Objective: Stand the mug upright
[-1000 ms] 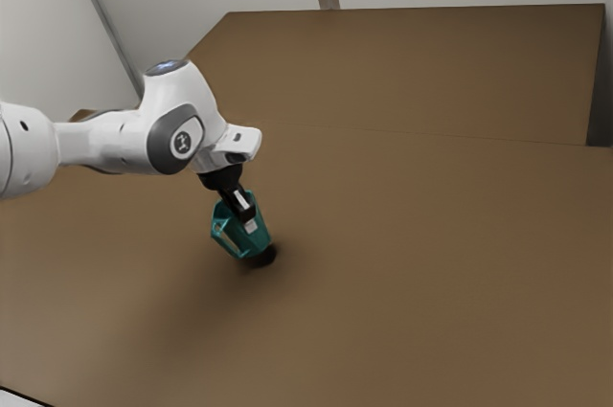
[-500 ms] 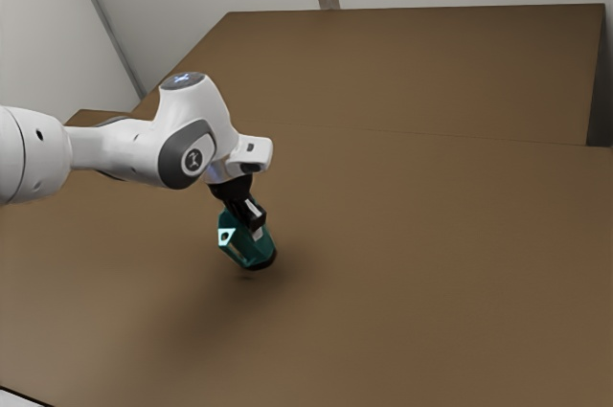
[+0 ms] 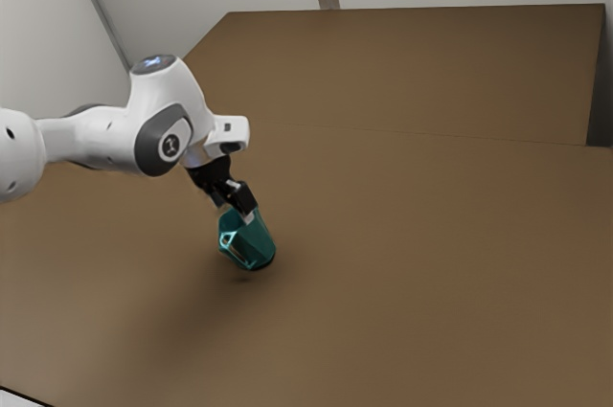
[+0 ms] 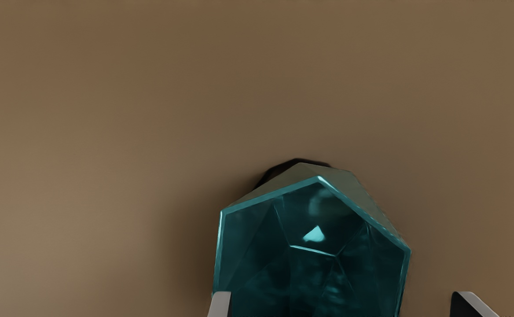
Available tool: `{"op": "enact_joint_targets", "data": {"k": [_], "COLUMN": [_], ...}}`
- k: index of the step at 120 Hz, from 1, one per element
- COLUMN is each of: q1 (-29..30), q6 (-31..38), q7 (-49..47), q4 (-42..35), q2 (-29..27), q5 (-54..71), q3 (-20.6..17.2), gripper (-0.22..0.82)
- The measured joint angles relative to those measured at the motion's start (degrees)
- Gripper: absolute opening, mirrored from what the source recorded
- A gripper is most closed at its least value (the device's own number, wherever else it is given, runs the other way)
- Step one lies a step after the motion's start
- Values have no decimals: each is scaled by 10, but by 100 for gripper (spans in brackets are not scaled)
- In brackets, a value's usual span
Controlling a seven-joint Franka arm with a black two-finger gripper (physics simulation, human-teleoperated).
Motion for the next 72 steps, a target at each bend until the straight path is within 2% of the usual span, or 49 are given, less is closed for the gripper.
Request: {"op": "enact_joint_targets", "data": {"k": [13, 33, 59, 68, 72], "q1": [-21, -11, -21, -33, -54], "q6": [-7, -44, -176, -226, -246], "q7": [-5, -11, -46, -61, -67], "q4": [7, 52, 247, 303, 326], "q2": [-11, -18, 13, 31, 39], "q5": [0, -3, -3, -2, -1], "q3": [-2, -3, -4, 7, 28], "gripper": [57, 59, 60, 60, 60]}}
